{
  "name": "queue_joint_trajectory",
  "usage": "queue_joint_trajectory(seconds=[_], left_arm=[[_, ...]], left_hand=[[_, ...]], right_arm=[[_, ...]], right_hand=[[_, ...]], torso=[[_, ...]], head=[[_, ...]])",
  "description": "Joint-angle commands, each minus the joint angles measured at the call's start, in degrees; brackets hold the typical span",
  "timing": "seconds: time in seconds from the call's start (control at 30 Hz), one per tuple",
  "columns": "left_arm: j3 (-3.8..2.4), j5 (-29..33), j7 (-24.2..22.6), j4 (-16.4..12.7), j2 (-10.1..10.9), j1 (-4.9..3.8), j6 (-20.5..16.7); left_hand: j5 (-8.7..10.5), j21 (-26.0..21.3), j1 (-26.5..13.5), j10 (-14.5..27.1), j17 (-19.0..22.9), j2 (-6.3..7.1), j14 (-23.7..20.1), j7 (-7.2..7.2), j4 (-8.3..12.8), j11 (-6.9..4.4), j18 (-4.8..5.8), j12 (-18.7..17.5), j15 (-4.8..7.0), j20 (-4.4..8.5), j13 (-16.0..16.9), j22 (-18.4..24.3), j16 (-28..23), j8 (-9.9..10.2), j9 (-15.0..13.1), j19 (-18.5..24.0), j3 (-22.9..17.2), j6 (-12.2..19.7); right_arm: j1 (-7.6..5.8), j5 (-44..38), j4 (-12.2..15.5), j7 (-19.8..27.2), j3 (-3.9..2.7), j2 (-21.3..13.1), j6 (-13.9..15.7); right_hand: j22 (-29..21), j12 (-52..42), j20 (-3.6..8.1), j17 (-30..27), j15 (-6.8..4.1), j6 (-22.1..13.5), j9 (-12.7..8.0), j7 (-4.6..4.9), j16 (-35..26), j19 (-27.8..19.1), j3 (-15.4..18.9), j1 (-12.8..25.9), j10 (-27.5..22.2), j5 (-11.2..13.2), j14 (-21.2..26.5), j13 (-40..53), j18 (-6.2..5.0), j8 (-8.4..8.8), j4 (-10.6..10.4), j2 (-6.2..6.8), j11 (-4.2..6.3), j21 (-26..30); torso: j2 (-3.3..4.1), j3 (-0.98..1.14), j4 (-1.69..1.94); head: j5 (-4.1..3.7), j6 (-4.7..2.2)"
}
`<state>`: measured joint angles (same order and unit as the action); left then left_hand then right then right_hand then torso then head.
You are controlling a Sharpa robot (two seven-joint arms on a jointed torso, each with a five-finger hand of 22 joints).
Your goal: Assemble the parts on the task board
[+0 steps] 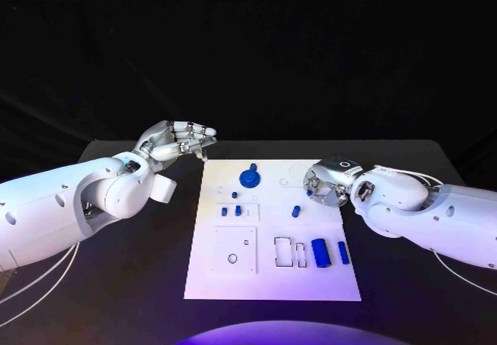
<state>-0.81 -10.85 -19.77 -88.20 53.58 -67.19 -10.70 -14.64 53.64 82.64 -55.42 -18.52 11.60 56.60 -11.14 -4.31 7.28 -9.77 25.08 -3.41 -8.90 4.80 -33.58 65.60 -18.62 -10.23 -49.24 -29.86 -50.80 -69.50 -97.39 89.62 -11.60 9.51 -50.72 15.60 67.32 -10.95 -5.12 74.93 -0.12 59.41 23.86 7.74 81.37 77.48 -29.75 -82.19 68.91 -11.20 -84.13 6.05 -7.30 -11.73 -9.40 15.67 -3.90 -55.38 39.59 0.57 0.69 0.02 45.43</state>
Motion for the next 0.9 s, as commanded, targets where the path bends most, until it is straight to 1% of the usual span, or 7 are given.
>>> queue_joint_trajectory(seconds=[0.03, 0.23, 0.53, 0.6, 0.7, 0.8, 0.9], left_arm=[[-0.04, 0.6, -0.7, -0.1, 0.0, -0.07, 0.5], [-0.04, 0.6, -0.5, -0.1, 0.0, -0.07, 0.6], [-0.04, 0.4, -0.1, -0.2, 0.1, -0.07, 0.9], [-0.04, 0.3, 0.0, -0.3, 0.2, -0.07, 0.9], [-0.04, 0.2, 0.1, -0.3, 0.2, -0.07, 1.0], [-0.04, 0.1, 0.3, -0.3, 0.2, -0.07, 1.1], [-0.04, -0.1, 0.4, -0.4, 0.3, -0.07, 1.2]], left_hand=[[-0.07, -0.3, -0.2, -0.2, 0.1, -0.6, -0.1, -0.17, 0.3, 0.16, -0.85, 0.3, 0.27, 0.29, 0.1, 0.1, -0.2, -0.2, -0.1, 0.2, 0.1, -0.2], [-0.07, -0.3, -0.2, -0.2, 0.1, -0.62, 0.0, -0.19, 0.4, 0.17, -0.85, 0.3, 0.27, 0.3, 0.1, 0.1, -0.3, -0.2, 0.0, 0.2, 0.1, -0.2], [-0.07, -0.3, -0.1, 0.0, 0.2, -0.65, 0.1, -0.26, 0.5, 0.22, -0.84, 0.3, 0.26, 0.32, 0.0, 0.1, -0.4, -0.1, 0.0, 0.1, 0.1, 0.0], [-0.08, -0.3, -0.1, 0.1, 0.2, -0.65, 0.1, -0.28, 0.6, 0.24, -0.84, 0.3, 0.25, 0.33, 0.0, 0.1, -0.4, -0.1, 0.0, 0.1, 0.2, 0.1], [-0.09, -0.3, -0.1, 0.2, 0.2, -0.64, 0.1, -0.31, 0.6, 0.27, -0.83, 0.3, 0.24, 0.34, 0.0, 0.1, -0.4, -0.1, 0.0, 0.0, 0.2, 0.2], [-0.08, -0.3, -0.1, 0.3, 0.3, -0.63, 0.2, -0.33, 0.7, 0.29, -0.82, 0.3, 0.23, 0.34, 0.0, 0.2, -0.5, -0.1, 0.0, 0.0, 0.2, 0.2], [-0.08, -0.3, -0.1, 0.3, 0.3, -0.62, 0.2, -0.35, 0.7, 0.32, -0.82, 0.3, 0.22, 0.33, 0.0, 0.2, -0.5, 0.0, 0.0, 0.0, 0.2, 0.3]], right_arm=[[0.35, -1.0, -0.1, -0.4, 0.12, 0.3, -0.5], [0.53, -0.9, -0.3, -0.5, 0.12, 0.8, -0.7], [1.01, -0.8, -0.9, -1.1, 0.12, 1.5, -2.1], [1.16, -1.0, -0.9, -1.3, 0.12, 1.6, -2.2], [1.33, -1.5, -0.8, -1.8, 0.12, 1.6, -1.8], [1.41, -2.2, -0.7, -2.4, 0.12, 1.6, -1.0], [1.46, -2.7, -0.5, -2.9, 0.11, 1.5, 0.2]], right_hand=[[0.3, 0.3, 0.11, 2.0, -0.5, 0.4, 0.1, -0.12, 0.3, 0.5, -0.5, 0.1, 0.5, 0.4, -3.6, 0.0, 0.6, -0.16, 0.0, -0.72, 0.09, -0.4], [0.8, 0.5, 0.18, 2.1, -0.67, 0.9, 0.2, -0.25, 0.5, 0.6, -1.3, 0.1, 0.9, 1.0, -3.6, 0.0, 0.67, -0.25, 0.2, -1.25, 0.26, -1.0], [1.5, 0.7, 0.34, 2.2, -0.96, 1.8, 0.5, -0.52, 0.7, 0.7, -2.5, -0.1, 2.0, 1.5, -3.6, 0.1, 0.74, -0.6, 0.8, -2.07, 0.58, -1.8], [1.9, 0.7, 0.45, 2.3, -1.12, 2.4, 0.8, -0.71, 0.9, 0.8, -2.9, -0.2, 2.6, 1.5, -3.6, 0.3, 0.8, -0.91, 1.2, -2.35, 0.79, -2.2], [2.4, 0.7, 0.74, 2.4, -1.46, 3.4, 1.2, -0.97, 1.0, 0.9, -3.8, -1.0, 3.7, 2.0, -3.6, 0.6, 0.83, -1.47, 2.4, -3.19, 1.16, -2.7], [3.2, 0.6, 1.15, 2.4, -1.84, 4.2, 1.9, -1.18, 1.2, 1.0, -5.2, -1.8, 5.3, 1.8, -3.6, 1.2, 0.93, -2.07, 4.2, -3.89, 1.54, -3.5], [3.5, 0.8, 1.25, 2.3, -1.89, 4.3, 2.1, -1.23, 1.2, 1.0, -5.9, -1.5, 5.6, 1.8, -3.6, 1.4, 0.98, -2.16, 4.8, -3.91, 1.58, -3.8]], torso=[[0.0, -0.05, -0.03], [0.0, -0.06, 0.03], [-0.03, -0.09, 0.0], [-0.01, -0.07, 0.02], [-0.01, -0.05, 0.02], [-0.03, -0.06, 0.01], [-0.03, -0.03, 0.02]], head=[[0.03, 0.11], [-0.01, 0.22], [0.01, 0.38], [0.03, 0.41], [0.0, 0.38], [-0.04, 0.46], [-0.08, 0.45]])
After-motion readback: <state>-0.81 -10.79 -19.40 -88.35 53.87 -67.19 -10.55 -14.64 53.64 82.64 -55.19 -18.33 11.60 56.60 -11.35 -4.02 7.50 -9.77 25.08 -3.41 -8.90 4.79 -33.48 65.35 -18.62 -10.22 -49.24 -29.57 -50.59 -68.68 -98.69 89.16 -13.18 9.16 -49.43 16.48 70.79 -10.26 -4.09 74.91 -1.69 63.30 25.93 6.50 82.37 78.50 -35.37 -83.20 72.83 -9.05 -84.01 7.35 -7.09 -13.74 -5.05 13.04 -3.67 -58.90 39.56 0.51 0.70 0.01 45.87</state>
